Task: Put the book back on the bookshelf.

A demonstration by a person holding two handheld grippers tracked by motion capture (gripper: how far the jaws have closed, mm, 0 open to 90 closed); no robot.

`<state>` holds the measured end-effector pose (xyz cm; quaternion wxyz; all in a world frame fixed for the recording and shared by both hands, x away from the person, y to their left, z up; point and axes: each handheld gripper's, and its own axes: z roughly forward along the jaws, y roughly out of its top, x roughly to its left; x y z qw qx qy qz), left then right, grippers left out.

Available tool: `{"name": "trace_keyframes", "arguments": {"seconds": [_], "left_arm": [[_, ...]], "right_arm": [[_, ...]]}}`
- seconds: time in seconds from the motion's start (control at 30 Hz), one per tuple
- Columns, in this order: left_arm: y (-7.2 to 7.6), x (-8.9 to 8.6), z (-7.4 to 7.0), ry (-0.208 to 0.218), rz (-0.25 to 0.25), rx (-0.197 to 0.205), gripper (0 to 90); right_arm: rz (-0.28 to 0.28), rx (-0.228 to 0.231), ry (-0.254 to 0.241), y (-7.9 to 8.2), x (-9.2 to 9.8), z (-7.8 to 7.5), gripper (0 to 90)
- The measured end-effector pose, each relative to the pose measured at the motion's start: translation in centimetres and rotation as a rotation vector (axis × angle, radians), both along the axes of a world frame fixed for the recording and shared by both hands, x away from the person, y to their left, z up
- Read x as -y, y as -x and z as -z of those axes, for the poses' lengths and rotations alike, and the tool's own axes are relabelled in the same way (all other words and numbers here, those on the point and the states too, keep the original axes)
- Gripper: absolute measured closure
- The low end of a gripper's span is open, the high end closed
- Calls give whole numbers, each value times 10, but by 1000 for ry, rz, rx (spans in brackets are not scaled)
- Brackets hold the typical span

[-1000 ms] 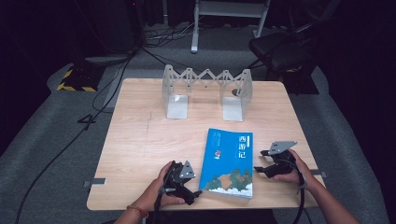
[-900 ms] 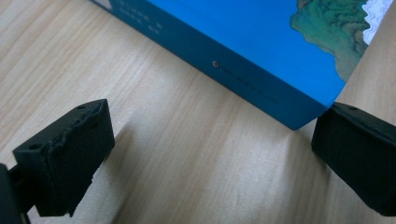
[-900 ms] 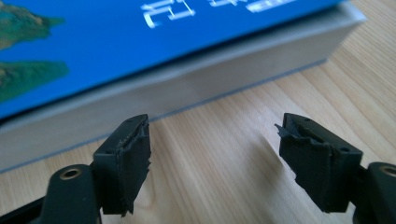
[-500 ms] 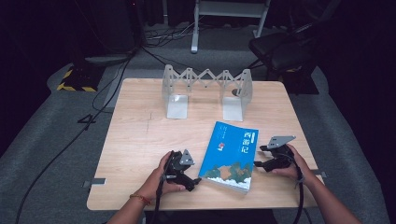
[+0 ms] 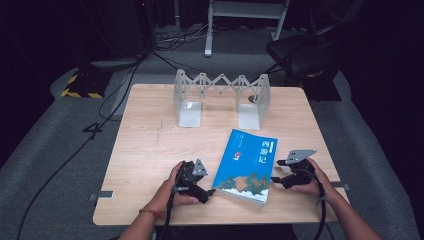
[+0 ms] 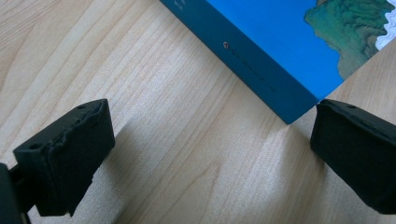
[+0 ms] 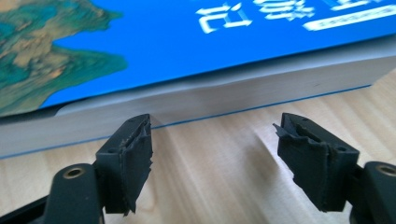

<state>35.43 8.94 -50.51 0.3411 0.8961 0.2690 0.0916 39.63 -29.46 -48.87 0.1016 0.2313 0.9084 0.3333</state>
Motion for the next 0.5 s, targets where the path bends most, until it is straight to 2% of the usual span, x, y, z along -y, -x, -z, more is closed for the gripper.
{"name": "trace_keyframes", "arguments": {"seconds": [0.2,0.5], "left_arm": [[0,0,0,-1,-2,1,4],[0,0,0,-1,-2,1,4]], "right_arm": [[-9,0,30,1,-4,0,274],[-5,11,4,3,-3,-7,275]]}}
